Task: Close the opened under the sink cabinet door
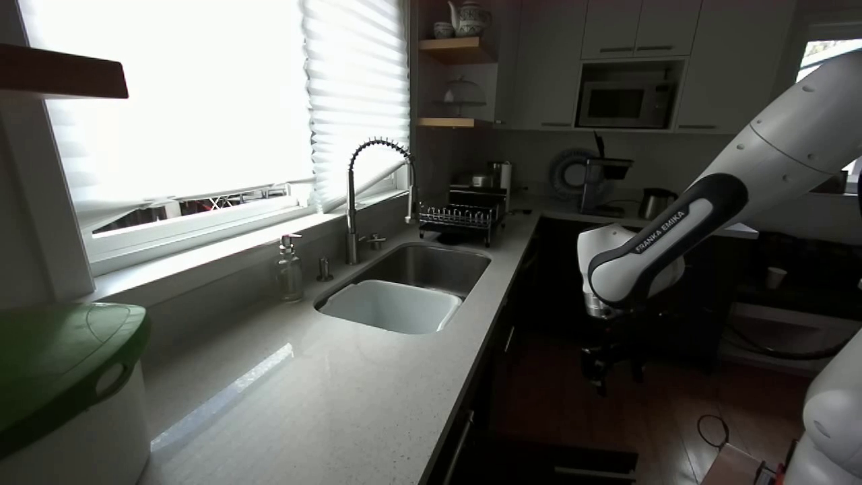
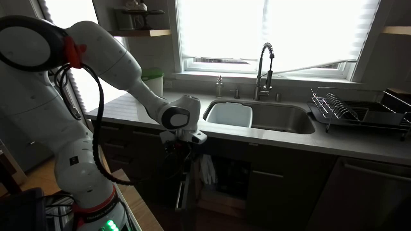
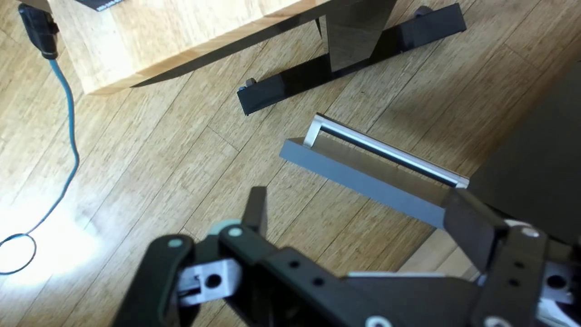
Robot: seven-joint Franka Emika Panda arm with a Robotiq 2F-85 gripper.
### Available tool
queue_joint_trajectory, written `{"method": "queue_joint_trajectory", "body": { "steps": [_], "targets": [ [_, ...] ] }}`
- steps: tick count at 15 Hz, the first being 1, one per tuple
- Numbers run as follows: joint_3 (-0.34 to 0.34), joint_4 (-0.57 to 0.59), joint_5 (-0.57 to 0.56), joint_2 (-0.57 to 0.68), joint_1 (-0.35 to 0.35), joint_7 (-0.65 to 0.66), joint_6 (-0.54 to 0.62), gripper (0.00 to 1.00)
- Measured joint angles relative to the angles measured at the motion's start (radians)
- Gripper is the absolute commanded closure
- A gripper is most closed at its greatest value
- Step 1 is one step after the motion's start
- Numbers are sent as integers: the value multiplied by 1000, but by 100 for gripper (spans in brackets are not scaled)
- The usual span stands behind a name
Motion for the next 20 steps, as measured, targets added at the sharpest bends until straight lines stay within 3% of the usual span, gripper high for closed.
{"method": "queue_joint_trajectory", "body": {
  "steps": [10,15,20],
  "targets": [
    [0,-3,173,221,5,30,45,0],
    [-1,-4,267,369,6,98,193,0],
    [22,-4,440,495,9,25,405,0]
  ]
}}
